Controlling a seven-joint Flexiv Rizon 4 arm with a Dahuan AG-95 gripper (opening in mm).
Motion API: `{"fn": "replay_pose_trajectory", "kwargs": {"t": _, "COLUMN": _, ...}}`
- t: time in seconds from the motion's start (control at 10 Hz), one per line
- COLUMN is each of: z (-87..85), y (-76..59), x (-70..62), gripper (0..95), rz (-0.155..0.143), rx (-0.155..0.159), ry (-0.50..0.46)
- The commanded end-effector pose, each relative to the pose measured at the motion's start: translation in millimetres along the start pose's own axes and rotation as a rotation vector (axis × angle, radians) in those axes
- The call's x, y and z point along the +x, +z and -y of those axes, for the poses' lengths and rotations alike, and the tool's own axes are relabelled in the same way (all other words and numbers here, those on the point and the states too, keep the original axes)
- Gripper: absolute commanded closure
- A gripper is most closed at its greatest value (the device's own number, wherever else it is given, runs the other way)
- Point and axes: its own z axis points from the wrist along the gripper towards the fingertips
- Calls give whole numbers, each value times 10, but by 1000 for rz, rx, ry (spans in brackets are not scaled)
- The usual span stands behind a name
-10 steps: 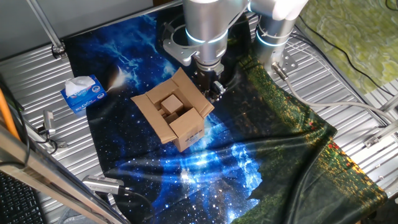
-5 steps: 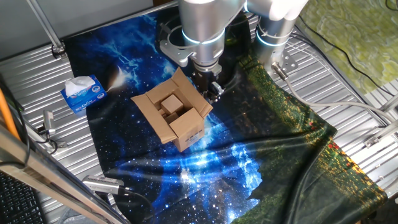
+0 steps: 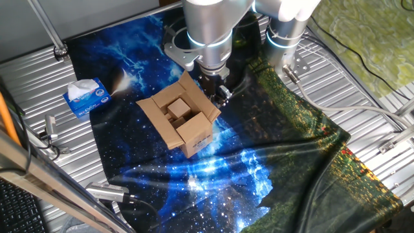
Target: Cover the box
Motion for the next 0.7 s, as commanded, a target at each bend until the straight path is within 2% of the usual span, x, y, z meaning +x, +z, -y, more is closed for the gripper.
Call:
{"fn": "replay_pose_trajectory", "kwargs": {"t": 0.1, "z": 6, "y": 2, "x": 6, "gripper": 760, "rz": 0, "rx": -1, "ry": -1}}
{"fn": "replay_pose_trajectory", "kwargs": {"t": 0.7, "z": 8, "y": 9, "x": 7, "gripper": 760, "rz": -15, "rx": -2, "ry": -6}}
